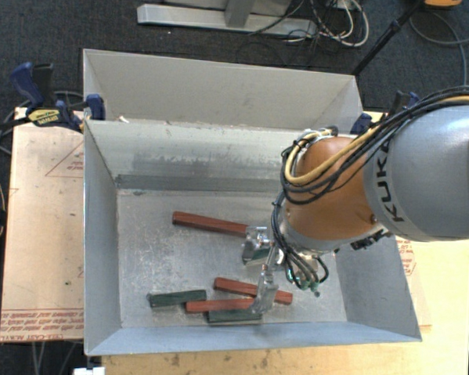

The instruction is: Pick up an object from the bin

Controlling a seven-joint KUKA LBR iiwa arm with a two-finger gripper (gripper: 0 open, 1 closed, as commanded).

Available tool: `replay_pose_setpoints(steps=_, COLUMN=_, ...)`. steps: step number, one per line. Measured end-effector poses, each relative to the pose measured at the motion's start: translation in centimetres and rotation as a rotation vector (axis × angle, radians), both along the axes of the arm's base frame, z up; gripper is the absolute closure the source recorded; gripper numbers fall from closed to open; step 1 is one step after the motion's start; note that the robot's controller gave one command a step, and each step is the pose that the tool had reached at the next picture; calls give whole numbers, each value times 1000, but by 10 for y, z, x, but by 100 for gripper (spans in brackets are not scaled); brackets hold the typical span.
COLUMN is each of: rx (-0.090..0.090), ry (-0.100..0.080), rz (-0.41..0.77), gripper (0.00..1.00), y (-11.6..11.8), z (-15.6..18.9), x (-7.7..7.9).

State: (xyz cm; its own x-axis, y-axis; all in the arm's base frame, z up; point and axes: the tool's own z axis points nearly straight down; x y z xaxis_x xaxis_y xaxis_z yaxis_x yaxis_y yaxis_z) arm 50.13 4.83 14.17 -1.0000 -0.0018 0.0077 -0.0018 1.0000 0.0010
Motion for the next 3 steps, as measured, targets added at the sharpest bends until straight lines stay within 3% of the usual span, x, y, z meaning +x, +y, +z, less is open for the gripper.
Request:
replay_pose_setpoints(steps=1, rx=0, ry=-7, rz=-2, gripper=0, y=0, z=4, x=2)
replay_pose_setpoints(steps=2, rx=1, ry=-14, rz=-3, gripper=0, y=8, z=-73, x=-19)
replay_pose_setpoints(steps=3, rx=0, ry=-12, rz=-2, gripper=0, y=1, z=-17, x=-16)
